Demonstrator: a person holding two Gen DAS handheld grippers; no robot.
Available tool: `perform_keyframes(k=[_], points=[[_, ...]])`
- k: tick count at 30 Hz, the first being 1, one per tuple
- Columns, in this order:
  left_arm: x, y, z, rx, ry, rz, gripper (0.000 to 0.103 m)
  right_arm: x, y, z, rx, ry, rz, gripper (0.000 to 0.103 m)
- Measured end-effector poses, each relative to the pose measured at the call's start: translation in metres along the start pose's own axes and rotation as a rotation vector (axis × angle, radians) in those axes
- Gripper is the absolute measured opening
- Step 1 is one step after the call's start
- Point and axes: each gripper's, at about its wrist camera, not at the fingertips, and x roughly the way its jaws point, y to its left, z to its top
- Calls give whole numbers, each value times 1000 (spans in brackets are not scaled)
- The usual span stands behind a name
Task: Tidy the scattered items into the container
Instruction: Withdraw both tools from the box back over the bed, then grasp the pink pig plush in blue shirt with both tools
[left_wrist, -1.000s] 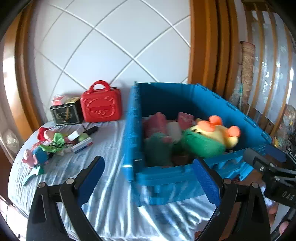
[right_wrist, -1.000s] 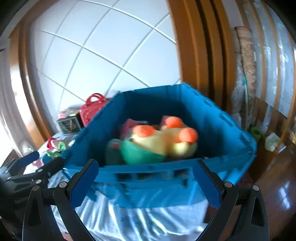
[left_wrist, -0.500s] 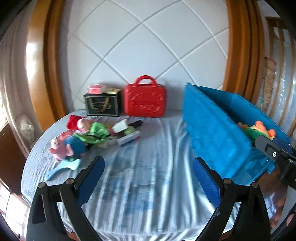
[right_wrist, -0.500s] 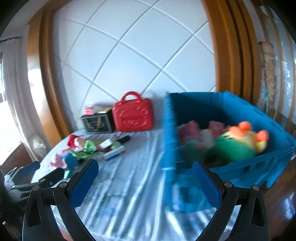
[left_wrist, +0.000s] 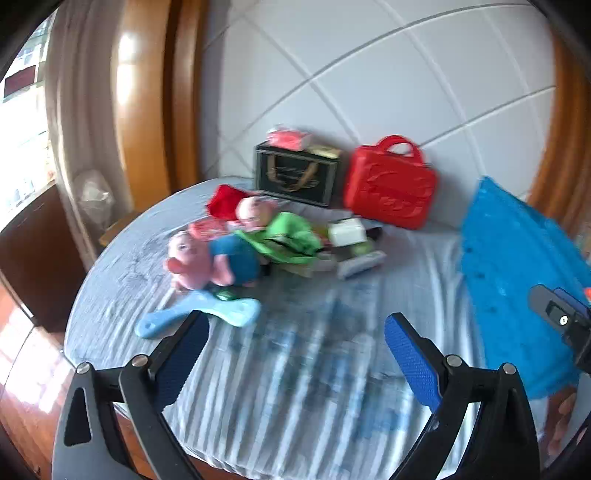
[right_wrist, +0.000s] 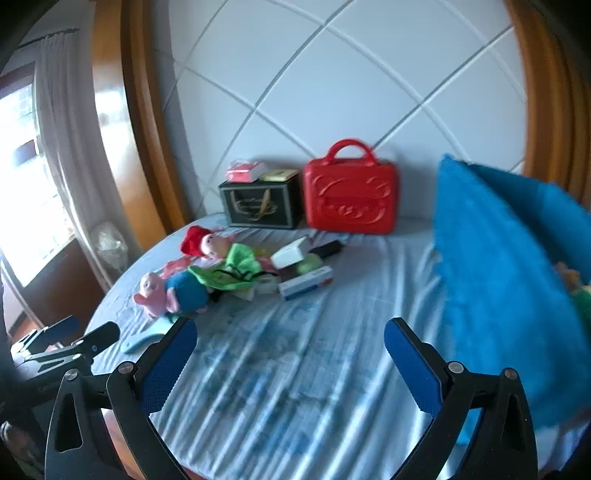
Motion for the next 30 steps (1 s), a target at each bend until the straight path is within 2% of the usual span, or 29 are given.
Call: perform_keyframes(k=[6, 12, 20, 24, 30], points=[[52, 36, 20, -27, 27, 130, 97, 78, -3, 22, 14, 66, 55, 103], [87, 64, 27, -71, 78, 179, 97, 147, 0, 34, 12, 170, 88, 103], [140, 89, 56, -48, 116, 143, 97, 196, 16, 41, 50, 218, 52, 103], [171, 119, 61, -54, 150, 141, 97, 228, 41, 42, 29, 272, 34, 103], [209, 150, 55, -50, 228, 146, 97, 267, 78, 38, 21, 322, 81, 103]])
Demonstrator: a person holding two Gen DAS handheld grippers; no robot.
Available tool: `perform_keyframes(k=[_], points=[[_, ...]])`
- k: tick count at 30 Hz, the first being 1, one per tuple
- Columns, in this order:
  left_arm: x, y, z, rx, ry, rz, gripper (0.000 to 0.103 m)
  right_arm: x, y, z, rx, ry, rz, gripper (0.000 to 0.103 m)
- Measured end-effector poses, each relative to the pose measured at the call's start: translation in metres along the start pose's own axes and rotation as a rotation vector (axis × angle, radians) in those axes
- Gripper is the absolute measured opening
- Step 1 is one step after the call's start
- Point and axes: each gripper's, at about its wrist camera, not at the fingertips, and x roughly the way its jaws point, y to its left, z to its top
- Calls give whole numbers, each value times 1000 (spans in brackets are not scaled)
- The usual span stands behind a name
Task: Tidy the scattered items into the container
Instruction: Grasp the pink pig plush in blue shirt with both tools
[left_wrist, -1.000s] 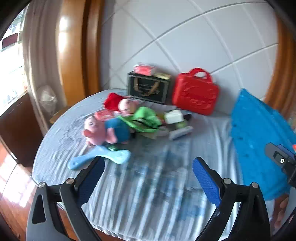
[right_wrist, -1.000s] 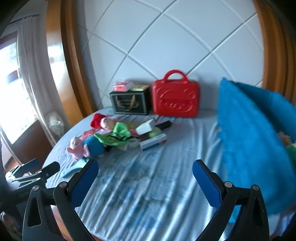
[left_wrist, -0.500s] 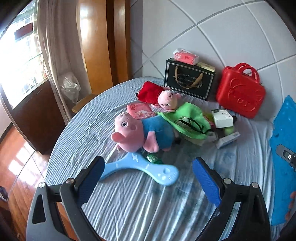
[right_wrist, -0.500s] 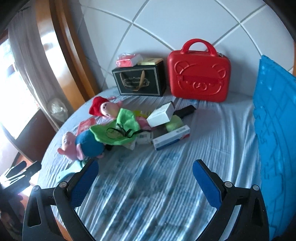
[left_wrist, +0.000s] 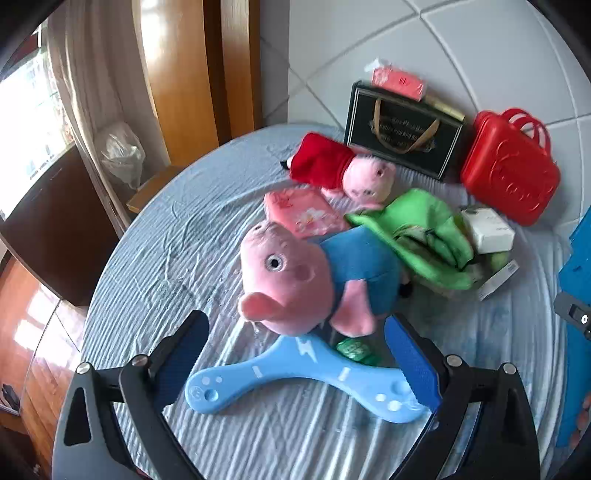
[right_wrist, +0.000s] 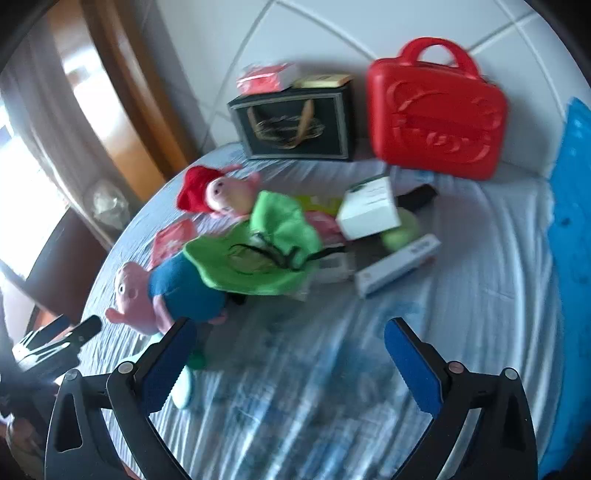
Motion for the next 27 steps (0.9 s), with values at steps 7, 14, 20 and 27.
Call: perform_keyframes(k=[7, 14, 20, 27], points=[[45, 15, -10, 6, 76, 28, 97, 67, 49, -3, -77, 116, 110, 102], [83, 13, -10, 50, 111, 16, 97, 130, 79, 3, -69, 202, 196, 103], [110, 14, -4, 51, 146, -20, 97, 170, 97, 16, -81, 244, 210, 103], [136, 16, 4, 36, 164, -68, 97, 200, 100, 25, -110, 269, 230, 103]])
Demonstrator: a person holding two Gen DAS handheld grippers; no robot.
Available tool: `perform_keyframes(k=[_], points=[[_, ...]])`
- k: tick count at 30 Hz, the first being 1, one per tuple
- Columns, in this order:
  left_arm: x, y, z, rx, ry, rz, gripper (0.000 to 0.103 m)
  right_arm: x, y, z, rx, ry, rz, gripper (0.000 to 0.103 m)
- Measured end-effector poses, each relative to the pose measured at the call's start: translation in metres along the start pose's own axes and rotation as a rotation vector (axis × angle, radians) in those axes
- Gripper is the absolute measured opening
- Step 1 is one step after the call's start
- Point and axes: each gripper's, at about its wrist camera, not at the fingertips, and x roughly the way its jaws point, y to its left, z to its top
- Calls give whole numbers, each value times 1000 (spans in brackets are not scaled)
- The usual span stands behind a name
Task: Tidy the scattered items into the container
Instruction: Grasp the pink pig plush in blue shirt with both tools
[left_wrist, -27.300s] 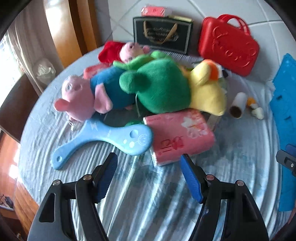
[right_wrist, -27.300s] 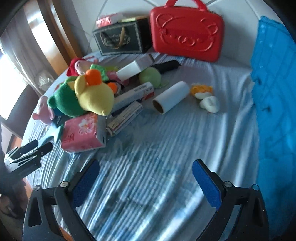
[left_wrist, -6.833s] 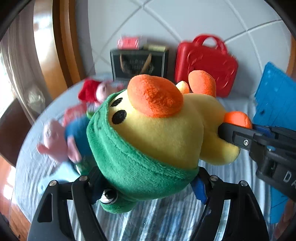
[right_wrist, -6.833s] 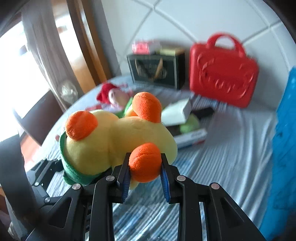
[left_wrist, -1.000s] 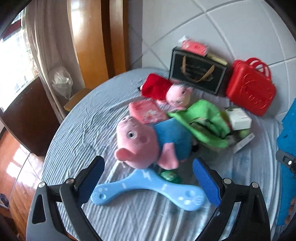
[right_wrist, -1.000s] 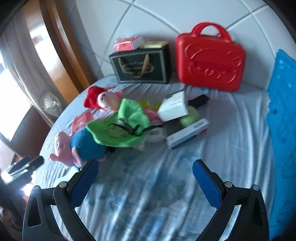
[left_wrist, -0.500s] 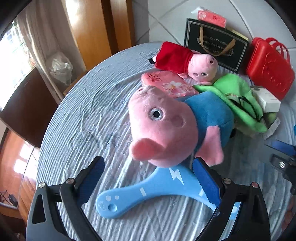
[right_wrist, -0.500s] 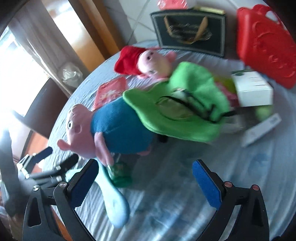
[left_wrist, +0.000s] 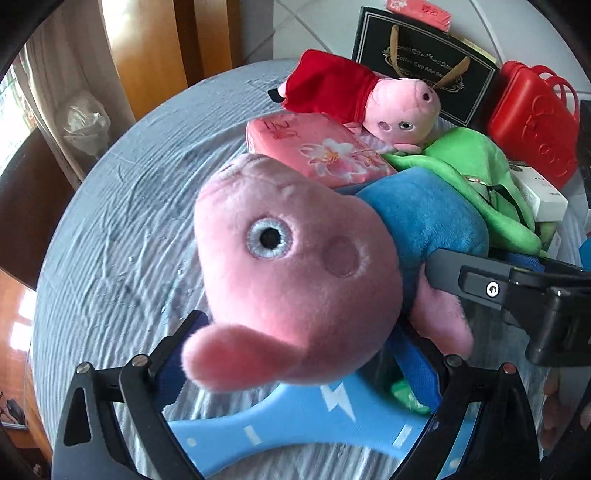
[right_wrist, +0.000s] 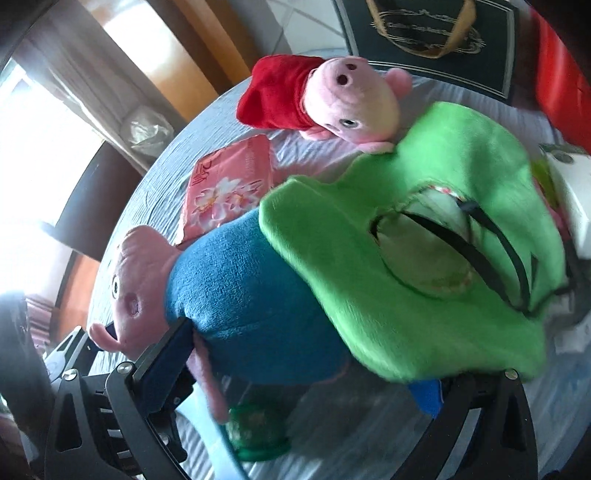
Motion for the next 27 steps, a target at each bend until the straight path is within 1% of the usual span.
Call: perform_keyframes(k=[3, 5, 6, 7, 8, 11, 13, 14, 15, 17, 21, 23, 25, 26, 27], points=[[5, 2, 4, 11, -16, 2, 96, 13, -3, 5, 6, 12, 40, 103], [4, 0, 5, 38, -35, 0, 89, 18, 0, 6, -9, 4, 44, 103], [3, -3, 5, 53, -44, 6, 88, 18, 3, 7, -24, -6, 30, 102], [2, -4, 5, 63, -51, 11, 86, 17, 6, 6, -35, -11, 20, 100], [2, -4, 5, 67, -56, 12, 85, 15, 8, 6, -38, -16, 19, 96], [-4, -5, 5, 67, -78, 6, 79, 4, 12, 0, -54, -41, 1, 89], [-16, -9, 4, 86, -124, 16, 77, -8, 20, -7, -94, -72, -11, 85], [-21, -11, 3, 96, -145, 24, 76, -13, 24, -10, -114, -78, -2, 78], [-27, -13, 3, 105, -159, 36, 76, -16, 27, -13, -126, -77, -11, 78], [-33, -15, 3, 111, -164, 35, 76, -23, 27, -17, -118, -79, -10, 77], [-27, -16, -3, 111, -129, 20, 76, -24, 22, -25, -79, -55, -14, 74], [-22, -12, -5, 104, -119, 13, 76, -21, 21, -27, -68, -50, -18, 74], [-19, -8, -6, 95, -119, 4, 76, -18, 24, -23, -66, -52, -34, 81], [-17, -6, -7, 95, -114, 1, 76, -15, 24, -22, -67, -44, -54, 92], [-14, -5, -8, 95, -109, -1, 76, -11, 23, -21, -64, -33, -74, 101]])
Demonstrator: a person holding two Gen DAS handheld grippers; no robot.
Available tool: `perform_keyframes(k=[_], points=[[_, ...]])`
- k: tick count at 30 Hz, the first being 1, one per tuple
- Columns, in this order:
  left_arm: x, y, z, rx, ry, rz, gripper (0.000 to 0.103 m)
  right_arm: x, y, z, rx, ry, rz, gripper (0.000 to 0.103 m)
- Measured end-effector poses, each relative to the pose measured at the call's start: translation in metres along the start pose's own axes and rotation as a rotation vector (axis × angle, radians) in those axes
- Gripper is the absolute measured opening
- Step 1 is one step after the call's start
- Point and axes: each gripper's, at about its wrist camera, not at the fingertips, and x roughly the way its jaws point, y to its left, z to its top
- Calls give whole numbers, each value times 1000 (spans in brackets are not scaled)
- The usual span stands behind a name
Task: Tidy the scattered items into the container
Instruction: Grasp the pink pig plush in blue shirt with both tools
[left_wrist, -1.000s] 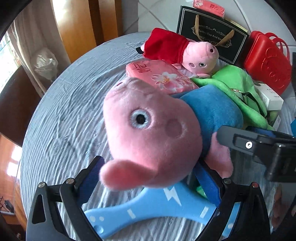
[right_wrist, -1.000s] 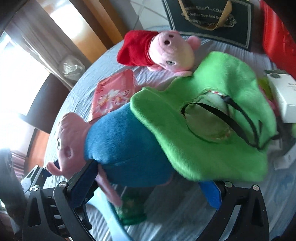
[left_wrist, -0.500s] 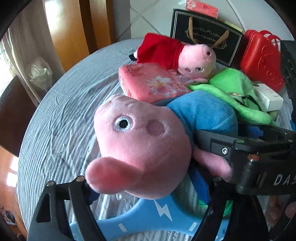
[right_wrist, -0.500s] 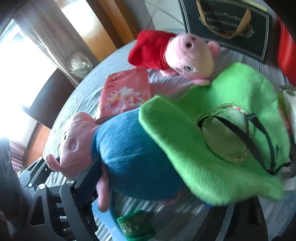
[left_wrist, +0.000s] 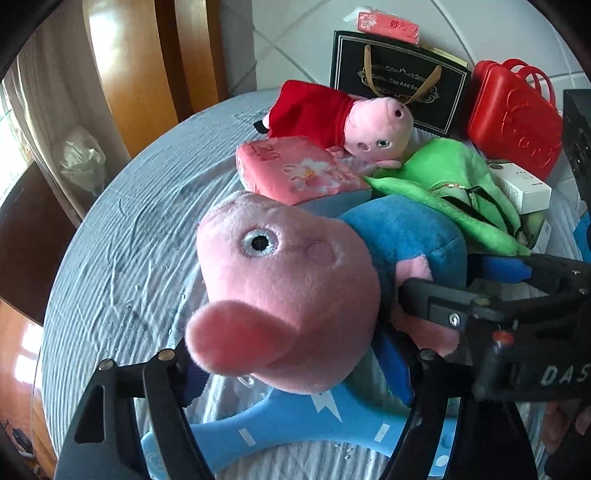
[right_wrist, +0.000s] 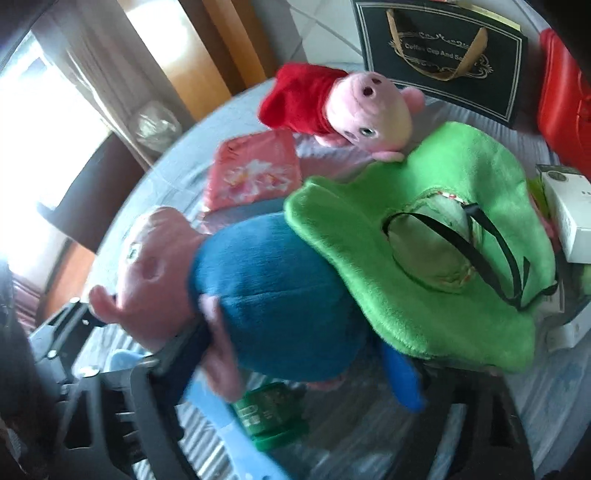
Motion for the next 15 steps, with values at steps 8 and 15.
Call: perform_keyframes(k=[8, 15], points=[[3, 5, 3, -18, -48, -11, 73, 13, 5, 6, 32, -27, 26, 86], [-50, -6, 9, 8, -163, 3, 73, -41, 13, 3, 1, -130, 51, 82]])
